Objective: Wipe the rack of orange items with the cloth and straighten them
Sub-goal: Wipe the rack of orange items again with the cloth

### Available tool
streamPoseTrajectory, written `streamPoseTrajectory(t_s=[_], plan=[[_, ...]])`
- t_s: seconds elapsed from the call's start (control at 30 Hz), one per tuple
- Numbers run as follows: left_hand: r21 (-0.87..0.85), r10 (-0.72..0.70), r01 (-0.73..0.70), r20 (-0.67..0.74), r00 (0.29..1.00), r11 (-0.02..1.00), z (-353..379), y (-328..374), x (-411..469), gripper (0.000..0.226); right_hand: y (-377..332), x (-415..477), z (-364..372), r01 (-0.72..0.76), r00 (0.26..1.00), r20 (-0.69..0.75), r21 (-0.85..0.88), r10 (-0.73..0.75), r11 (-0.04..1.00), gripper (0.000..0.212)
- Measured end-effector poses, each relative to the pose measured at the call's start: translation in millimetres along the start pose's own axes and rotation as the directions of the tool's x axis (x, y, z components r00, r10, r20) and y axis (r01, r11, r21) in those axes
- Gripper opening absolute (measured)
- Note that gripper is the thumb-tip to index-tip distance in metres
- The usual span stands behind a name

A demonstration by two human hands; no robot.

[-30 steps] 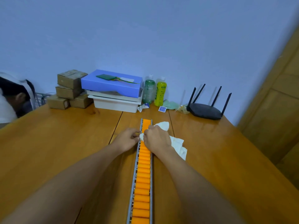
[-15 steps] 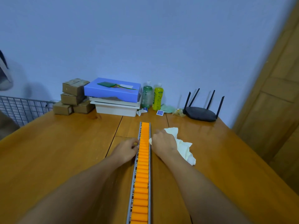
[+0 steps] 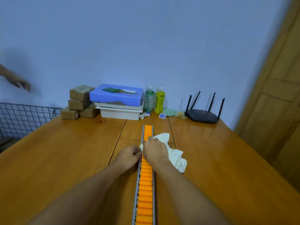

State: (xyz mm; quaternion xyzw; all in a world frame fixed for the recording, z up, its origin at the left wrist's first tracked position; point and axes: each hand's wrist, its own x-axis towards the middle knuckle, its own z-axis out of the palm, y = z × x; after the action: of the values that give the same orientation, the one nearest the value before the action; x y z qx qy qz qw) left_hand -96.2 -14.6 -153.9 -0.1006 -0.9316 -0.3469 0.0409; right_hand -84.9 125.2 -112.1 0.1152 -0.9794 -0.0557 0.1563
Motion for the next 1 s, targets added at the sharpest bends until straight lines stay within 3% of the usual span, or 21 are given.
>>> streamPoseTrajectory(t_s=[0.47, 0.6, 0.7, 0.83, 1.0], plan=[[0.045, -0.037, 0.038, -0.023, 0.999, 0.998, 1.4, 9.9, -16.7, 0.021, 27.0, -28.0, -17.0, -0.133, 0.991, -0.024, 0.010, 0.133, 0.991, 0.020], [0.054, -0.034, 0.035, -0.029, 0.999, 0.998, 3.4, 12.8, -25.9, 0.021, 6.6, -24.8, -28.2, -0.225, 0.971, -0.052, 0.144, 0.234, 0.964, 0.023], [0.031, -0.028, 0.028, 0.000, 1.000, 0.999, 0.7, 12.2, -32.2, 0.014, -7.4, -16.3, -36.5, -0.351, 0.933, 0.044, 0.319, 0.357, 0.880, 0.024], [-0.018, 0.025, -0.025, 0.035, 0.999, 1.000, -5.1, 10.1, -42.9, 0.014, -17.2, -15.7, -30.6, -0.315, 0.948, 0.154, 0.352, 0.277, 0.881, 0.022], [-0.046, 0.033, -0.031, 0.044, 0.998, 0.998, -7.5, 10.3, -53.3, 0.011, -15.3, -30.6, -18.7, -0.243, 0.970, 0.072, 0.297, 0.232, 0.924, 0.022]])
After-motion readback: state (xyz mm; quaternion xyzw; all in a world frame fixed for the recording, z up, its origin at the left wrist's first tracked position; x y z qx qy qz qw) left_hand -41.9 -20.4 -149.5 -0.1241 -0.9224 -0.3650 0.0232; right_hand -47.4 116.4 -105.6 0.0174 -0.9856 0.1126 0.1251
